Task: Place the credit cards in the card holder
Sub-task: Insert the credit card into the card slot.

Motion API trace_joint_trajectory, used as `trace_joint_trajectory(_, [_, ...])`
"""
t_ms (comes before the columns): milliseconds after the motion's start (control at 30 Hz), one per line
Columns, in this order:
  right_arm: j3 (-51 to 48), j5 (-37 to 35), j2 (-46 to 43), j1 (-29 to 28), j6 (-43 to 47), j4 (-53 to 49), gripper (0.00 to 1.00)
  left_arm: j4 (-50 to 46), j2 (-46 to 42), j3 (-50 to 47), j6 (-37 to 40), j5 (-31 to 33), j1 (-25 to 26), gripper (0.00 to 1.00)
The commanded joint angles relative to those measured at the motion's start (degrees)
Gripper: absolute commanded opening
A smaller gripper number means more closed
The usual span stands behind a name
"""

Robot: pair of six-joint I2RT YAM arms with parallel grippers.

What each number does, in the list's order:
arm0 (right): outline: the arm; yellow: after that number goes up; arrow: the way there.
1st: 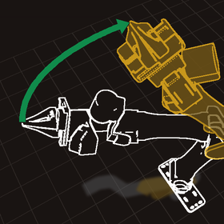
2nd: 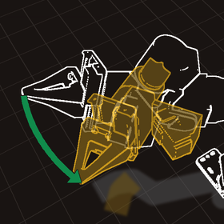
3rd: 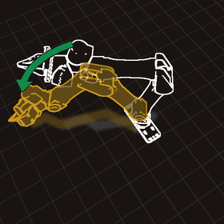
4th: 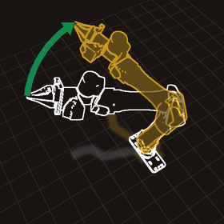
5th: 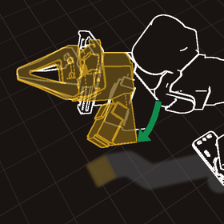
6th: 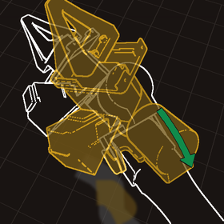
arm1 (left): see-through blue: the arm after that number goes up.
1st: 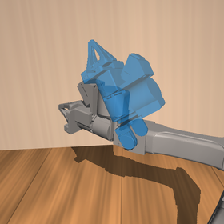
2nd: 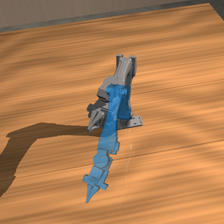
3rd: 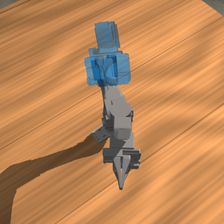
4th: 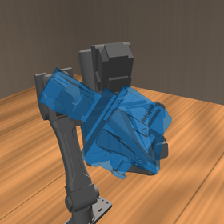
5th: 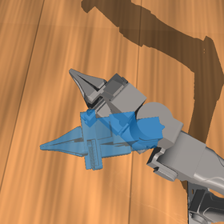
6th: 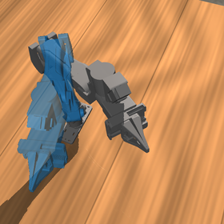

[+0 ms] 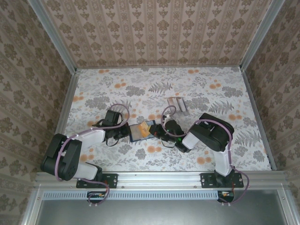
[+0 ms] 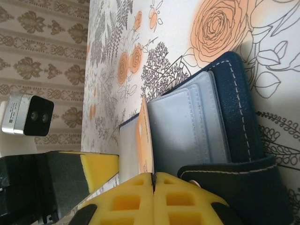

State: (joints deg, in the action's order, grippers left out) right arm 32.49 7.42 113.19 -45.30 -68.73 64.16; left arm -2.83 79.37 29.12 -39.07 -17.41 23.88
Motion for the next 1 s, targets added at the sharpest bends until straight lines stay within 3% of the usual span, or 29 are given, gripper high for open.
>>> trace_joint_trajectory(0, [-0.78,-5.35,0.98,-1.17,-0.44,-3.43,0.00,-0.21,0.15,-2.01,-1.95,-2.22,-0.15,0.00])
trace_joint_trajectory(600, [2.84,-11.16,1.50,-7.08,-1.50,-5.48,0.05,0.75,-1.72,-3.02,-5.47,-3.51,0.29,0.00])
trace_joint_trajectory(767, [2.08,-11.20,0.42,-7.36,-2.14,-7.03,0.13,1.20,-1.77,-3.14,-6.16,-3.51,0.29,0.00])
trace_joint_trajectory(967, [2.70,-10.56,-4.24,-7.12,3.72,-17.64,0.24,1.03,-1.38,-2.74,-6.11,-3.22,0.34,0.00])
